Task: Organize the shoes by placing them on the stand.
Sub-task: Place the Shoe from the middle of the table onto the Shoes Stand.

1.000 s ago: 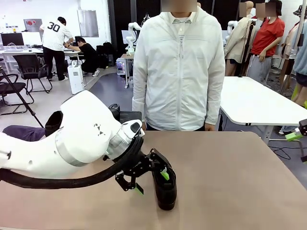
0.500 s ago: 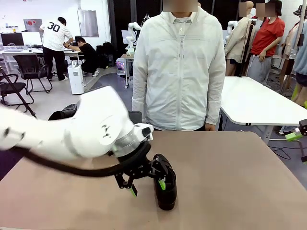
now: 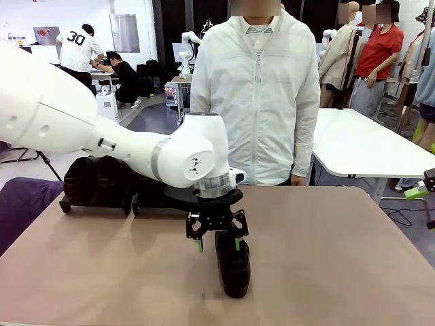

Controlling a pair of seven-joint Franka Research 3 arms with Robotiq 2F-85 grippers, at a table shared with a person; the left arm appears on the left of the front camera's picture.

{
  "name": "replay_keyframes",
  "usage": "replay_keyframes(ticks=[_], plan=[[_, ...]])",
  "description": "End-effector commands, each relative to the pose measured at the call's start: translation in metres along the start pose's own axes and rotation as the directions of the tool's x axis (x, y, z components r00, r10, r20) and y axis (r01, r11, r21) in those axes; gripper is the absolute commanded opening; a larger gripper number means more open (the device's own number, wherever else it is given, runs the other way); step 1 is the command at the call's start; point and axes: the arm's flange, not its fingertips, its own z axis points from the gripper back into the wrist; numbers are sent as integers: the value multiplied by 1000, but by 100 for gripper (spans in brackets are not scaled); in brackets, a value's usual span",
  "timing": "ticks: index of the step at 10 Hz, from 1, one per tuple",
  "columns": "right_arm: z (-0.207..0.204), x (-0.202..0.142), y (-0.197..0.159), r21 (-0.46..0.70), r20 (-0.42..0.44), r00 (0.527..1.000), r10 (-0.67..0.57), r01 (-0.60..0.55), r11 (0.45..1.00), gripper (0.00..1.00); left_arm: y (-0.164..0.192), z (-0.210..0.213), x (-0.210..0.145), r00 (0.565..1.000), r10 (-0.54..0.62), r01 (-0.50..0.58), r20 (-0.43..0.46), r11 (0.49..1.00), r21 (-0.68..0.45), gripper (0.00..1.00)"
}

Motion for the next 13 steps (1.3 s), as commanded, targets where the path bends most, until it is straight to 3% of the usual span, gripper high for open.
replay_keyframes(ticks=[1, 7, 8, 9, 13], plan=[[3, 1, -2, -1, -6, 1000, 22, -22, 1000, 100, -2, -5, 6, 999, 47, -47, -9, 999, 6, 100], [3, 1, -2, -1, -6, 1000, 22, -22, 1000, 100, 11, -28, 5, 996, 87, -87, -25, 996, 21, 100], [3, 1, -2, -1, -6, 1000, 22, -22, 1000, 100, 13, -29, 5, 996, 91, -90, -20, 995, 32, 41], [3, 1, -2, -1, -6, 1000, 22, -22, 1000, 100, 14, -31, 4, 996, 90, -89, -24, 995, 35, 0], [3, 1, -2, -1, -6, 1000, 22, -22, 1000, 100, 15, -32, -2, 999, 53, -53, 7, 997, 64, 0]])
